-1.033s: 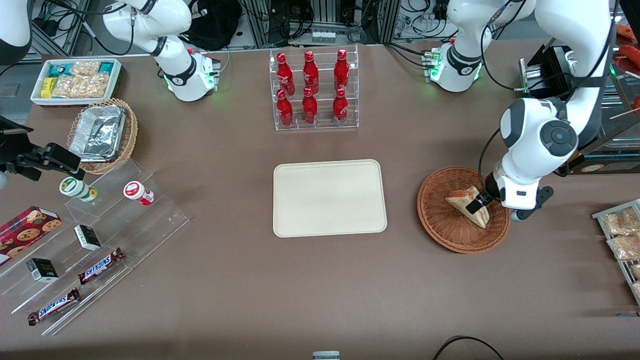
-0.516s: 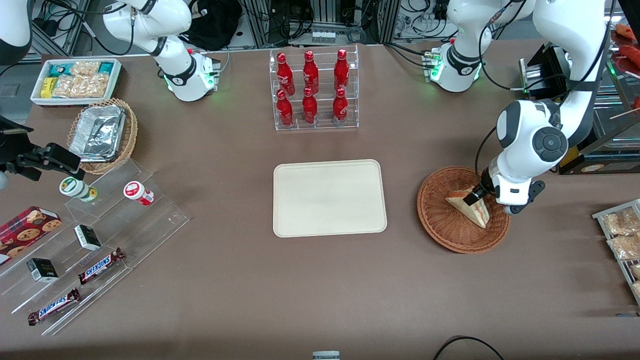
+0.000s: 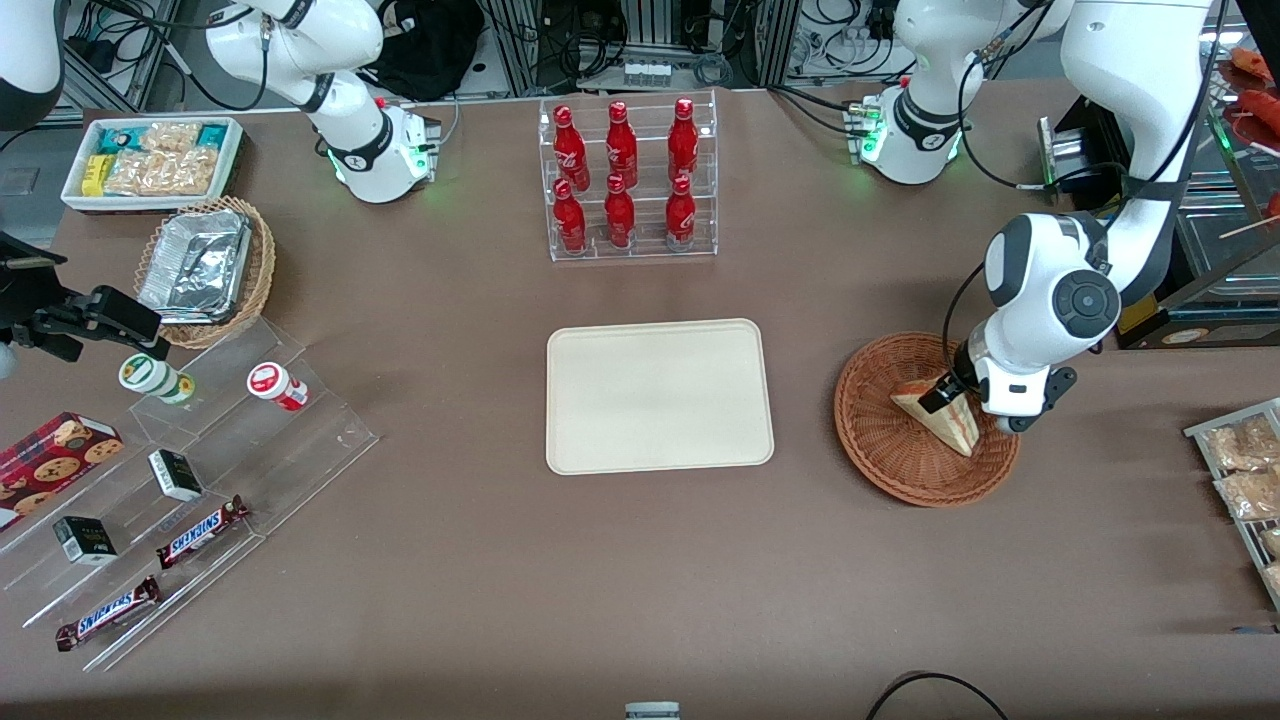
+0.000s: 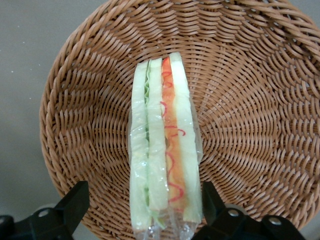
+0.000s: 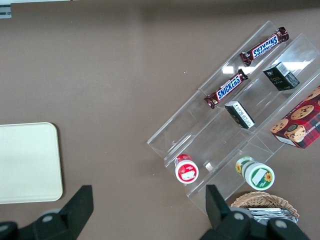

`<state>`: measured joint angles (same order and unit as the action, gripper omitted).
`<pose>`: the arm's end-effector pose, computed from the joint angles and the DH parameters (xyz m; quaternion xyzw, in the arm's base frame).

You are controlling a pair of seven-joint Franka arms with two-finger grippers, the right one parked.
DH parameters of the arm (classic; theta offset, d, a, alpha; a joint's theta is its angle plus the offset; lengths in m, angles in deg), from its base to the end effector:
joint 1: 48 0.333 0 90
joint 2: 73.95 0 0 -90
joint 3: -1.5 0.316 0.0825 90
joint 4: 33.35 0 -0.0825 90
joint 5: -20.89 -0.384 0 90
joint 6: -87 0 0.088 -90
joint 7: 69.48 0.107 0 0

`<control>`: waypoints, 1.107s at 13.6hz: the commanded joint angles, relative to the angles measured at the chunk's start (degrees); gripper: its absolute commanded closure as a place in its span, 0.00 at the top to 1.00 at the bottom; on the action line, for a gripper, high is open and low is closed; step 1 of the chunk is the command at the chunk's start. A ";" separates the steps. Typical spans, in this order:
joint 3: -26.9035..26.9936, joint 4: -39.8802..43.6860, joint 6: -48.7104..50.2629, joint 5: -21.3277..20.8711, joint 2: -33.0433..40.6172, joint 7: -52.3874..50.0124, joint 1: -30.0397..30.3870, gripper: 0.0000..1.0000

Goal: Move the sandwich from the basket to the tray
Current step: 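Close the left gripper on the sandwich wrapper and lift it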

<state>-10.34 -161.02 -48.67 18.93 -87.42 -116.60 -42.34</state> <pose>0.5336 -0.0578 0.2616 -0.9397 -0.3389 0.0458 0.0089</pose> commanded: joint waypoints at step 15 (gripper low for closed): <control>-13.35 26.07 27.13 -0.77 -0.41 -3.60 -0.47 0.07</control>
<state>-19.25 -137.01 -22.81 18.93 -86.54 -119.24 -42.71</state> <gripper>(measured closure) 0.859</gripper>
